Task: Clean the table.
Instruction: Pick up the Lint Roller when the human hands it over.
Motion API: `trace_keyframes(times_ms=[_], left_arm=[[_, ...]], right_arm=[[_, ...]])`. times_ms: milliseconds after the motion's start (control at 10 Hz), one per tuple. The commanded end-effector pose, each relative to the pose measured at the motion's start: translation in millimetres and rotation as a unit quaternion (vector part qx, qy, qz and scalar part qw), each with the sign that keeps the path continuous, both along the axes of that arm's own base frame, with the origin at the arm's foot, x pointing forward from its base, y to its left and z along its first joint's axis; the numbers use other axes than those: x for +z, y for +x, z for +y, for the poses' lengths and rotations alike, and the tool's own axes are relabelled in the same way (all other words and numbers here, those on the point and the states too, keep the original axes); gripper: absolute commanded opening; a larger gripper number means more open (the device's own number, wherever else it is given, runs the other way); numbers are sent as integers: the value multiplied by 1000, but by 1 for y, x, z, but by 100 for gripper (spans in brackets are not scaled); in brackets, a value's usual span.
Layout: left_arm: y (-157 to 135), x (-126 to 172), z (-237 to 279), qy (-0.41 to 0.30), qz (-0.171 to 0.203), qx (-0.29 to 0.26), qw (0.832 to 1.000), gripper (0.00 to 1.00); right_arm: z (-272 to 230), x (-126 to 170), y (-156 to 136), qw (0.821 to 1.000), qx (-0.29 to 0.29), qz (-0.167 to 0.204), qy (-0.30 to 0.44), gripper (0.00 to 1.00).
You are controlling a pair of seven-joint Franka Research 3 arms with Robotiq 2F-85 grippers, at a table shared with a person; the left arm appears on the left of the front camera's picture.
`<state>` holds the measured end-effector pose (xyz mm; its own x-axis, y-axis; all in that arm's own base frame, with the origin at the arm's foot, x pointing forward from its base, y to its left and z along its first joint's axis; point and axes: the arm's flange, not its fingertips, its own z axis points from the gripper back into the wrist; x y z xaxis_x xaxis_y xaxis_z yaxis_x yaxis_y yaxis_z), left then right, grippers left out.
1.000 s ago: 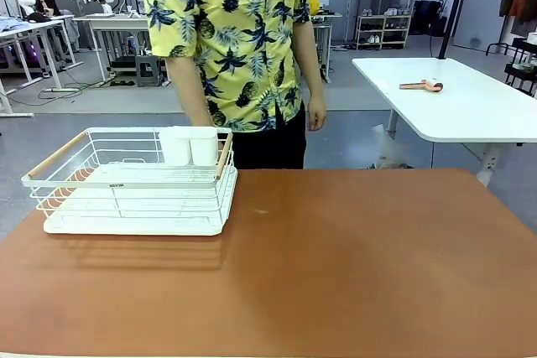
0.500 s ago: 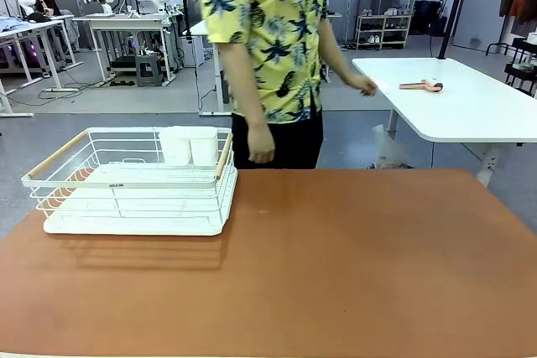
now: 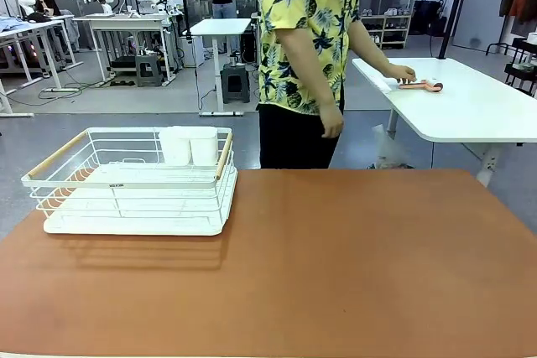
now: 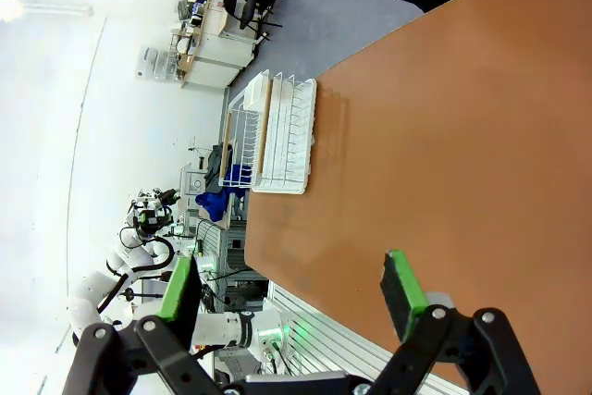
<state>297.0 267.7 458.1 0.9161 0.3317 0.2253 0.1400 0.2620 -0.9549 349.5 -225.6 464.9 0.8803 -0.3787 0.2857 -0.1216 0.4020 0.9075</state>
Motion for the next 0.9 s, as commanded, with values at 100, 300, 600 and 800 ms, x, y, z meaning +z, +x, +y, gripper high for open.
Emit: trace_keyframes(times_ms=[100,300,600,800], left_arm=[[-1,2,2,-9,-14,-3,1000,100],[-1,2,2,-9,-14,-3,1000,100],[-1,2,2,-9,-14,-3,1000,100],[-1,2,2,-9,-14,-3,1000,100]], right_arm=[[0,2,0,1000,1,-6,6,100],[0,2,0,1000,1,-6,6,100],[0,2,0,1000,1,-6,6,100],[0,2,0,1000,1,-6,6,100]])
